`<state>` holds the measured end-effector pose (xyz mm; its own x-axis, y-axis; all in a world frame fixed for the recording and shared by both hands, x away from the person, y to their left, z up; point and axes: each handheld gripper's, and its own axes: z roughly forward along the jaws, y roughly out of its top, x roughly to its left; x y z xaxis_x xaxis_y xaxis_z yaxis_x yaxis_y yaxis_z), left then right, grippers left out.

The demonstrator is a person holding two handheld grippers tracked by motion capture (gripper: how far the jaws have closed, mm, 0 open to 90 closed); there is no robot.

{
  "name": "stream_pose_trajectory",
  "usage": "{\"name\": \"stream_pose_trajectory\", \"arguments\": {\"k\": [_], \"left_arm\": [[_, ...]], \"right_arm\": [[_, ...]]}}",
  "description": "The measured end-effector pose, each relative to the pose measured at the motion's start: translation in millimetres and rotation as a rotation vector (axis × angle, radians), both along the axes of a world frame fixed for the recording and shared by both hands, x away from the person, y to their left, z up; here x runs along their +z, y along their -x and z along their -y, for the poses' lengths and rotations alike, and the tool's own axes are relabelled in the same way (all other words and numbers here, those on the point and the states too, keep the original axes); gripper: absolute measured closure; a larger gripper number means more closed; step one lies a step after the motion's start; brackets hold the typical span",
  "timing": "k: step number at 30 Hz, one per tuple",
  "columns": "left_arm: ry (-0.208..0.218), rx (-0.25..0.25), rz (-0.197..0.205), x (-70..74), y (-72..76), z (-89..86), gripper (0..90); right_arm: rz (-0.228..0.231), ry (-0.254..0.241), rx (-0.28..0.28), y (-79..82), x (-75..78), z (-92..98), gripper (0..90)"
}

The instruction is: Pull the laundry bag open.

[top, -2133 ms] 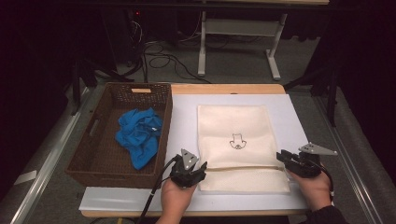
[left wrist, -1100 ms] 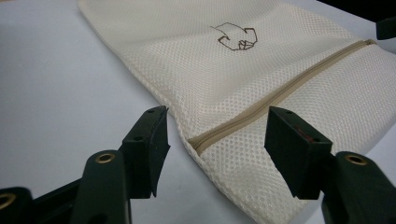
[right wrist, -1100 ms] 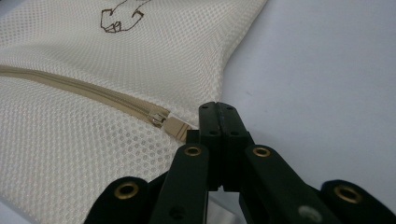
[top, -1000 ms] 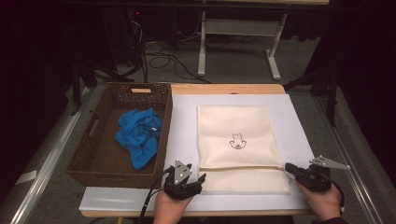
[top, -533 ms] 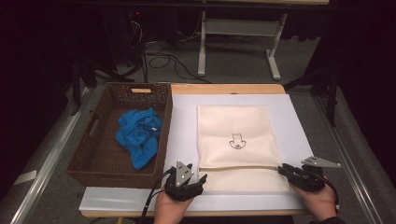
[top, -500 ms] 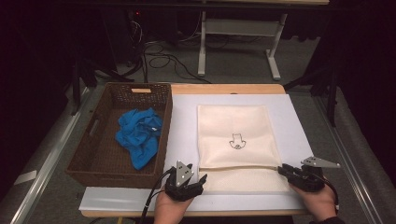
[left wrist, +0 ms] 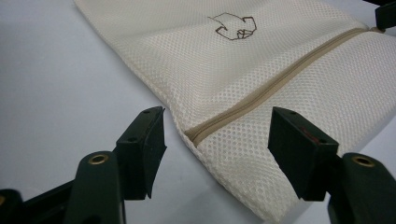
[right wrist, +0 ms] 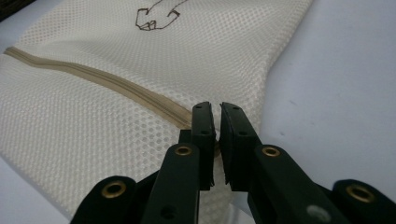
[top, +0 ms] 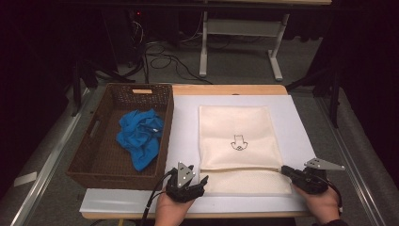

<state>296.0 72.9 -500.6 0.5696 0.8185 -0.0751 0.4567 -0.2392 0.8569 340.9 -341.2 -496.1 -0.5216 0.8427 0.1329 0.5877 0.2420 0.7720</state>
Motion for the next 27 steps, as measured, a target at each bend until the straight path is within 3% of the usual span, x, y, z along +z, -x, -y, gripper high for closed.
{"name": "stream_pose_trajectory", "arguments": {"k": [6,10,18,27], "left_arm": [[-0.003,-0.001,-0.003,0.1,-0.1,-0.1,36.8],[-0.006,-0.002,-0.006,-0.5,-0.6,-0.4,36.8],[-0.009,0.002,-0.007,-1.0,-1.0,-0.1,36.8],[-0.015,-0.003,-0.009,-1.0,-1.1,0.0,36.8]], "right_arm": [[-0.004,0.029,-0.019,-0.8,-2.6,-2.9,75.5],[-0.031,0.016,-0.012,-1.4,-4.2,-0.9,78.2],[-0.01,-0.003,0.01,2.8,0.9,-2.4,87.4],[-0.003,0.001,0.046,5.7,2.4,-13.7,88.5]]}}
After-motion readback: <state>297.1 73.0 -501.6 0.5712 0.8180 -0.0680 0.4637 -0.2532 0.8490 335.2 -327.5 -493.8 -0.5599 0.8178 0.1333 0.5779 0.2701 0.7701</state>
